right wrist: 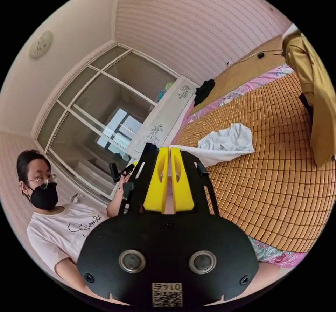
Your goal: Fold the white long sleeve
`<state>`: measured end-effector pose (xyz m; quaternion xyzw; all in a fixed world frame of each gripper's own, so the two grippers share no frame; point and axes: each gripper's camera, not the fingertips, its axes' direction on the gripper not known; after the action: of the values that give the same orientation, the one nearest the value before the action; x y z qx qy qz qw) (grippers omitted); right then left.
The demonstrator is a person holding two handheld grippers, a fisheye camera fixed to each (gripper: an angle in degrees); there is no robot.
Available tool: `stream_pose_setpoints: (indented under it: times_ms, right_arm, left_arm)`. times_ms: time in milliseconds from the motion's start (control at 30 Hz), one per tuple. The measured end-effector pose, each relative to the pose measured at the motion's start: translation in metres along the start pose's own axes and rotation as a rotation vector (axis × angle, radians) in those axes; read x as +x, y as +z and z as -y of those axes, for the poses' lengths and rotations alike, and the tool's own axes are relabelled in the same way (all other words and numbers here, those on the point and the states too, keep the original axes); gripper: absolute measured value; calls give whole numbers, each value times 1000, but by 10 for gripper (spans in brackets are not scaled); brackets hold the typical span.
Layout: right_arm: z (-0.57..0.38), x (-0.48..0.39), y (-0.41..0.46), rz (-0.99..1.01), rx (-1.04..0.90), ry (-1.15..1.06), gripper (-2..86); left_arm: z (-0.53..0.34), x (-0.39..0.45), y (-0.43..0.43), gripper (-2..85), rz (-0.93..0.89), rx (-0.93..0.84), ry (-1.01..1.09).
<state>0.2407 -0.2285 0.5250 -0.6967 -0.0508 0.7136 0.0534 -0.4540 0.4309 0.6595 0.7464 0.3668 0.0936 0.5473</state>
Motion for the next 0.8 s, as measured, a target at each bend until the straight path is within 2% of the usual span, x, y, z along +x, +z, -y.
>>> stream_pose_setpoints:
  times_ms: [133,267,400,467,533,633,733,800]
  right_arm:
    - [59,-137,-74,38,167,-393,2]
    - [72,-271,-151,103,313,-724,2]
    - [71,-370,-204,112,392,-934,2]
    - [78,-413,-229,167,420,-1009,2]
    - [90,-432,-238,144,432,-1013,2]
    - [123,-436,-226,-25,414,-944,2]
    - [174,-394,-174,-278,254,-759,2]
    - [203,-347,-132,-428,130,-616,1]
  left_arm:
    - [64,56,-101,-10,29,265,173]
    - [99,123,-234,-10,42,576,329]
    - [120,182,-343,-10,92,820,478]
    - [134,197,-371,-10,119,865,513]
    - [151,204,-388,-10,110,882,518]
    - [187,201,-384,-10,122,824,491]
    - [233,171,-331,-10,181,623,391]
    - [263,126,-258,-10,229,398,258]
